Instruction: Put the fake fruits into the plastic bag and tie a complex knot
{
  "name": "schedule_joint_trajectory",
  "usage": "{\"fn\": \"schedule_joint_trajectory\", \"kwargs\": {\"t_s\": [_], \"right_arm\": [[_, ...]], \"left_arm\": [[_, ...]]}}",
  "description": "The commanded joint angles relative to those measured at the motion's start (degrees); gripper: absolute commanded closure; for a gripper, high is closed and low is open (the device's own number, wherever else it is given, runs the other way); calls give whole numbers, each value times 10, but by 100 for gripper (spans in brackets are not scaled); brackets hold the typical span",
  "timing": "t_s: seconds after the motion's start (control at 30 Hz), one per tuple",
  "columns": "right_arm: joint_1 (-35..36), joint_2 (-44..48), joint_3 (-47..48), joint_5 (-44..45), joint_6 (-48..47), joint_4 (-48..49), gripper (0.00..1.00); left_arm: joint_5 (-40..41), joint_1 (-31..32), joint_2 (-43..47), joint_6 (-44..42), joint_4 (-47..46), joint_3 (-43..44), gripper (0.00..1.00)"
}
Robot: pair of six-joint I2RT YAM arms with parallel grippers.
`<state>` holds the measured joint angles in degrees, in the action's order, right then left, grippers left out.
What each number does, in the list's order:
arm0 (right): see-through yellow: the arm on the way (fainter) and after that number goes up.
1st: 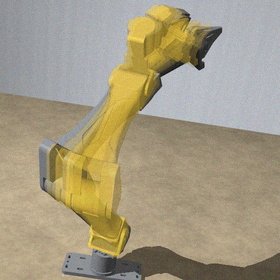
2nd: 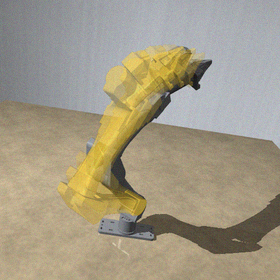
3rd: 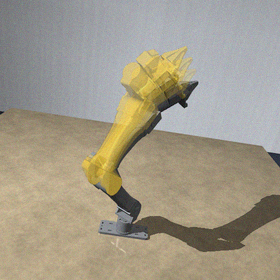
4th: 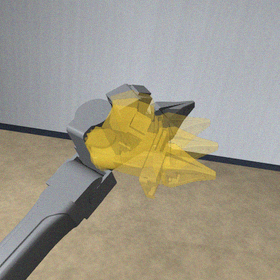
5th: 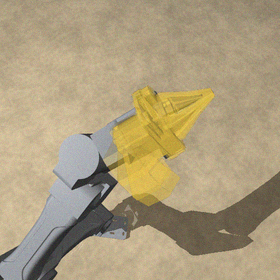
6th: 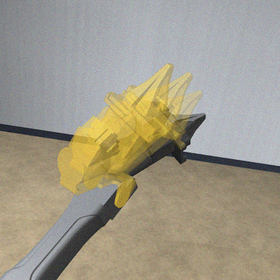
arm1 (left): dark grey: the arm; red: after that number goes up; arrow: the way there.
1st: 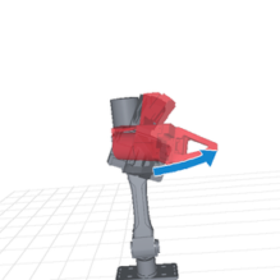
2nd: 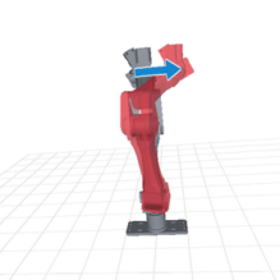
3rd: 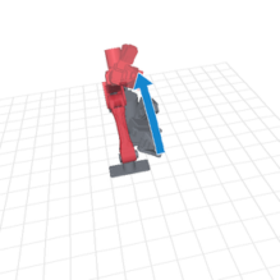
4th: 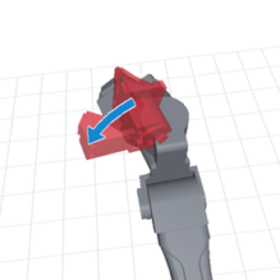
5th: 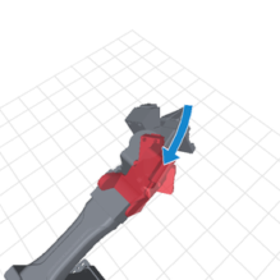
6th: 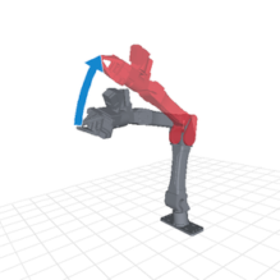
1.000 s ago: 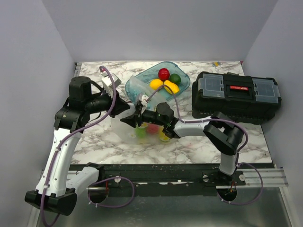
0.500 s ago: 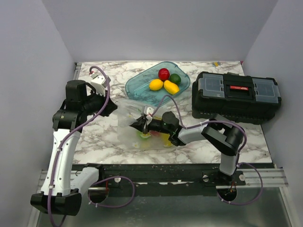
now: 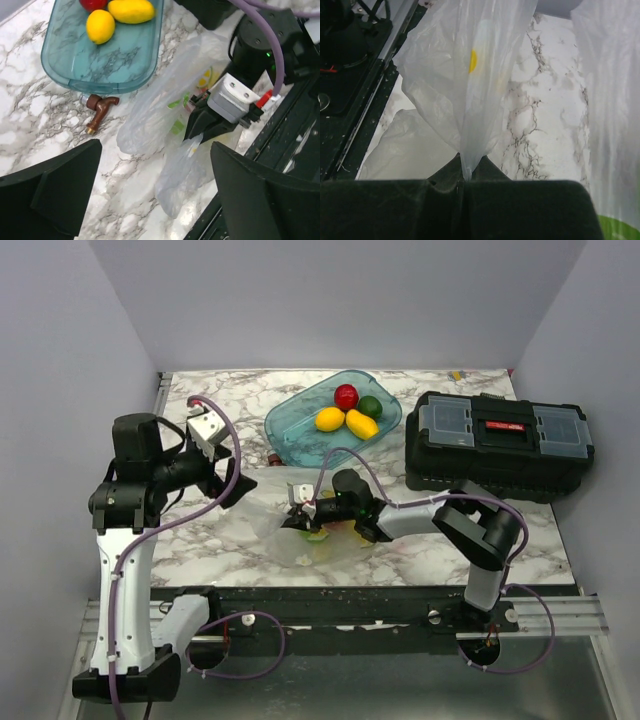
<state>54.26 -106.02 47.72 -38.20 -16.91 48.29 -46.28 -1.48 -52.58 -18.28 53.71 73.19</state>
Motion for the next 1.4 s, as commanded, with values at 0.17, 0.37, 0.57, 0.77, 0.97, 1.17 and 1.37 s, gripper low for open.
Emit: {"fn": "schedule_joint_trajectory", "kwargs": {"t_s": [0.17,0.37,0.57,0.77,0.97,1.17,1.37], "right_arm": [[-15,49,34,-98,-100,-144,100],[-18,75,46,-102,-94,-166,99],[-18,90,53,-61,-41,-152,51],[0,165,26,90,125,-68,0],[39,188,40,214,229,-45,0],[84,146,47,284,175,4,0],[90,79,78,422,122,69,0]], "left_arm": [[24,53,-27,-127,99,-34,1],[103,97,-43,-112,101,-52,10],[69,100,-70,-61,134,-17,100],[59,100,-55,125,62,-12,100],[82,97,-56,259,28,2,100],[67,96,-52,305,21,10,100],[16,96,-43,326,11,-15,100]]}}
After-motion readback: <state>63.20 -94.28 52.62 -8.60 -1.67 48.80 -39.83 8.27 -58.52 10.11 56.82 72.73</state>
